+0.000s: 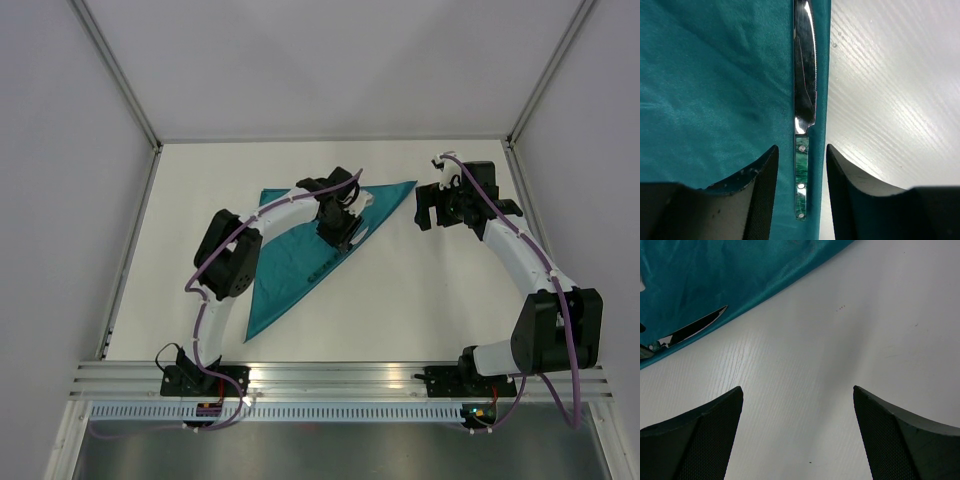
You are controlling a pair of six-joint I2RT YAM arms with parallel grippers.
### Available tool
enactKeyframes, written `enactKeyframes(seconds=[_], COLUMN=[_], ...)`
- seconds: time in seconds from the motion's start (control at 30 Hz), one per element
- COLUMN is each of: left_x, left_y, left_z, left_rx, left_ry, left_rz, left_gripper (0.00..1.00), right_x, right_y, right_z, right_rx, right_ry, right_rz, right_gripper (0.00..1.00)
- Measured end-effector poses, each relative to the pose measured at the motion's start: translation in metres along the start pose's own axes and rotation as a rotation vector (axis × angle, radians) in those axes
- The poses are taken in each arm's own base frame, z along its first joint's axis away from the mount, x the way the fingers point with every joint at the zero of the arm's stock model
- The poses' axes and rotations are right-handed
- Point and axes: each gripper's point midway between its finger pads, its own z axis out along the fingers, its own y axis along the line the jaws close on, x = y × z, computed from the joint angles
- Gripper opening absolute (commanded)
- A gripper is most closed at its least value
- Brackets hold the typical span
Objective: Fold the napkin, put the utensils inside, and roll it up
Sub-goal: Place the utensil onto the napkin, then fold the napkin
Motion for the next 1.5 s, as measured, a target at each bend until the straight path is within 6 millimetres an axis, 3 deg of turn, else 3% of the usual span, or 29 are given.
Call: enactKeyframes(seconds=[0.13,0.23,0.3,0.43,0.53,0.63,0.73,0.8,0.93,1.2,1.33,1.5], left_x=[-0.014,-0.028,-0.039,-0.054,-0.051,-0.041,-0.023,-0.012,0.007,0.032,0.039,0.044], left_y=[0.003,0.011,0.024,0.059,0.073,0.057,0.039,0.031,0.024,0.023,0.023,0.020], left_z=[-0.015,-0.047,-0.083,-0.186,-0.279,-0.353,-0.409,-0.433,-0.453,-0.445,-0.442,-0.446], left_rx=[-0.024,-0.061,-0.097,-0.201,-0.292,-0.317,-0.321,-0.321,-0.327,-0.343,-0.346,-0.346], left_ry=[-0.048,-0.120,-0.204,-0.433,-0.645,-0.828,-0.969,-1.028,-1.084,-1.046,-1.035,-1.043], left_rz=[-0.022,-0.078,-0.138,-0.275,-0.367,-0.397,-0.417,-0.429,-0.457,-0.493,-0.498,-0.497], left_gripper=[0.50,0.50,0.50,0.52,0.54,0.55,0.56,0.56,0.56,0.56,0.56,0.56], right_x=[0.000,0.000,-0.001,-0.004,0.003,0.022,0.042,0.058,0.094,0.156,0.170,0.170], right_y=[0.001,0.004,0.011,0.047,0.111,0.191,0.262,0.301,0.353,0.431,0.460,0.476], right_z=[0.000,0.000,0.002,0.007,0.013,0.007,-0.008,-0.016,-0.017,-0.016,-0.021,-0.010], right_rx=[-0.004,-0.018,-0.034,-0.094,-0.185,-0.310,-0.427,-0.489,-0.545,-0.607,-0.625,-0.601], right_ry=[0.000,-0.001,0.000,-0.010,-0.013,-0.022,-0.057,-0.079,-0.074,-0.070,-0.113,-0.151], right_rz=[-0.002,-0.006,-0.025,-0.117,-0.258,-0.436,-0.594,-0.685,-0.825,-1.041,-1.091,-1.098], right_gripper=[0.96,0.94,0.92,0.91,0.90,0.89,0.88,0.87,0.84,0.79,0.78,0.75])
